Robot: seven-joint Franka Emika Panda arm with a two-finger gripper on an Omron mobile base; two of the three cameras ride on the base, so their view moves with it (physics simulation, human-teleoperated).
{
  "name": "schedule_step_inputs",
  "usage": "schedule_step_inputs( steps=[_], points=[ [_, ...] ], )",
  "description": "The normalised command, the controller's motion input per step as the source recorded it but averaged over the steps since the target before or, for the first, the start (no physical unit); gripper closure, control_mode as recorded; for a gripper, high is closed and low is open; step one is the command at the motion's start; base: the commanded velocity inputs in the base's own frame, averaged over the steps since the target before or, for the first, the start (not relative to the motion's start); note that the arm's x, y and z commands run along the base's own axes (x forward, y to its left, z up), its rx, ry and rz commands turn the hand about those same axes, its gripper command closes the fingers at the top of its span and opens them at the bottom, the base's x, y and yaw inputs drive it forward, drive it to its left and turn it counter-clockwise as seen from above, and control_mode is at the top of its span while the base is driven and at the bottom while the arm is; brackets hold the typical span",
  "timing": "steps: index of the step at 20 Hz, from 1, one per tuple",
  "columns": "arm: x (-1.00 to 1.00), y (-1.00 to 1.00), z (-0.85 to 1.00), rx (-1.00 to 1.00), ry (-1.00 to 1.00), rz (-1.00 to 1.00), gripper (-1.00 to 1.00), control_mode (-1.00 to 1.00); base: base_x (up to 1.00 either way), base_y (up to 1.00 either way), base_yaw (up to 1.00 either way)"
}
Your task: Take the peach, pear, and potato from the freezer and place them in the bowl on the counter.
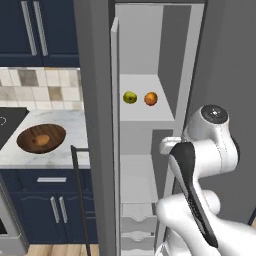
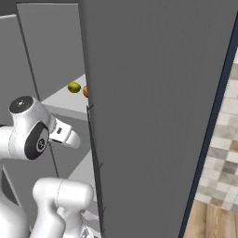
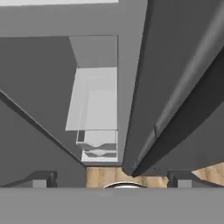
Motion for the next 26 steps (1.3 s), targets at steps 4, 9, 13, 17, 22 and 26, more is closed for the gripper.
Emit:
schedule_step_inputs(
  steps=[4,9,13,17,22,26],
  points=[
    [-0.04,0.41,1.0,-0.1,-0.52,0.1,-1.0,-1.0,0.0,0.0,0.0],
    [0.4,0.3,0.99,0.0,-0.06,0.05,-1.0,-1.0,0.0,0.0,0.0],
    [0.7,0.13,0.85,0.01,0.0,0.03,-1.0,-1.0,0.0,0.0,0.0],
    [0.75,0.15,0.31,0.0,0.0,0.05,-1.0,-1.0,0.0,0.0,0.0],
    [0.76,0.08,-0.11,-0.02,0.0,0.0,-1.0,-1.0,0.0,0.0,0.0],
    [0.77,0.02,-0.34,-0.07,0.0,0.0,-1.0,-1.0,0.0,0.0,0.0]
  ],
)
